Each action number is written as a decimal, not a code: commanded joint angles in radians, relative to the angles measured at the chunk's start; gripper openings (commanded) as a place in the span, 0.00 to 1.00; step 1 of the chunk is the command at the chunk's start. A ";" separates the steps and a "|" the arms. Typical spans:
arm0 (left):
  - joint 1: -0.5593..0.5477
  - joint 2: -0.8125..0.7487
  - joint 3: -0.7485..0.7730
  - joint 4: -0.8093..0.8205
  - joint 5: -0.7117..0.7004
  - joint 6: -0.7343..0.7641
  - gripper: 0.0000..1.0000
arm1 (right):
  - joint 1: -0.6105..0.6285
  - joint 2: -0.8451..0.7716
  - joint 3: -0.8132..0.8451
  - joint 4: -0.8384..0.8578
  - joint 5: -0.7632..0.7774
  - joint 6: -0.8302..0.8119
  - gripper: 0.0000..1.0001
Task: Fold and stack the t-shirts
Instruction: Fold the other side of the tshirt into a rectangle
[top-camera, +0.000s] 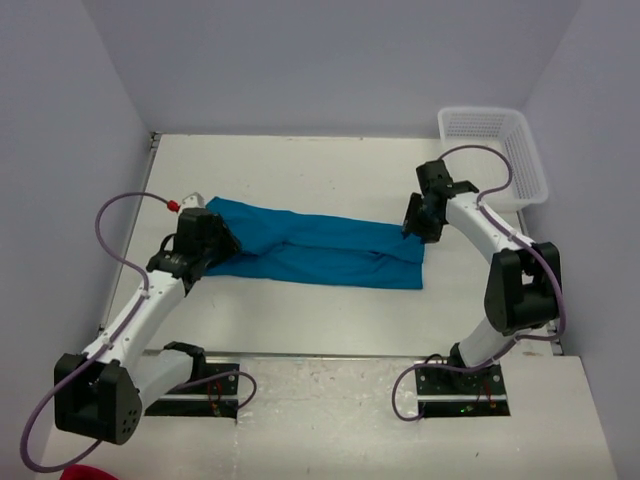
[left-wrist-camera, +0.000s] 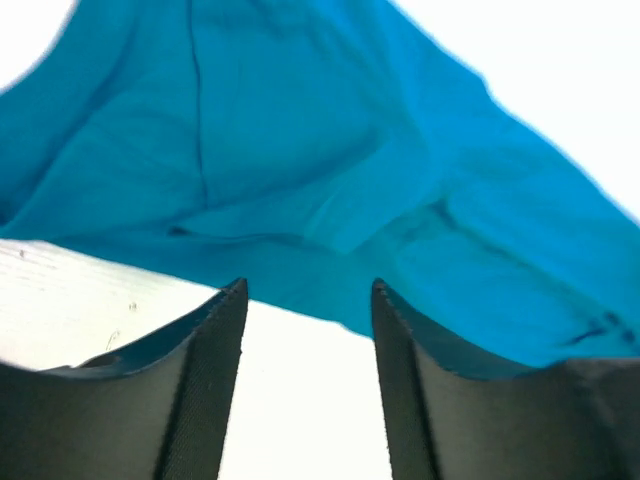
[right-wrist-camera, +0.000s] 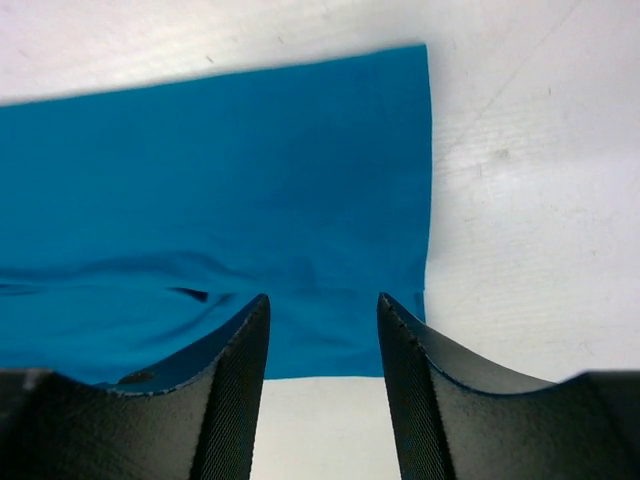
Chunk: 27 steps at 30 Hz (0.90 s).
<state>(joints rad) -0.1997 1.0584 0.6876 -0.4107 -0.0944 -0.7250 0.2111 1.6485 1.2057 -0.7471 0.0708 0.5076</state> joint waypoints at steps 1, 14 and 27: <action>-0.012 -0.040 0.065 0.056 -0.143 -0.048 0.55 | 0.008 -0.026 0.089 -0.004 -0.006 -0.007 0.49; 0.000 0.602 0.568 -0.025 -0.117 0.130 0.00 | 0.033 0.102 0.279 -0.018 -0.054 -0.055 0.00; 0.065 0.968 0.750 -0.042 -0.107 0.153 0.00 | 0.033 0.252 0.403 -0.064 -0.031 -0.072 0.00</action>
<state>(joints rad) -0.1547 2.0167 1.3891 -0.4492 -0.1970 -0.5995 0.2375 1.8874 1.5486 -0.7868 0.0341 0.4515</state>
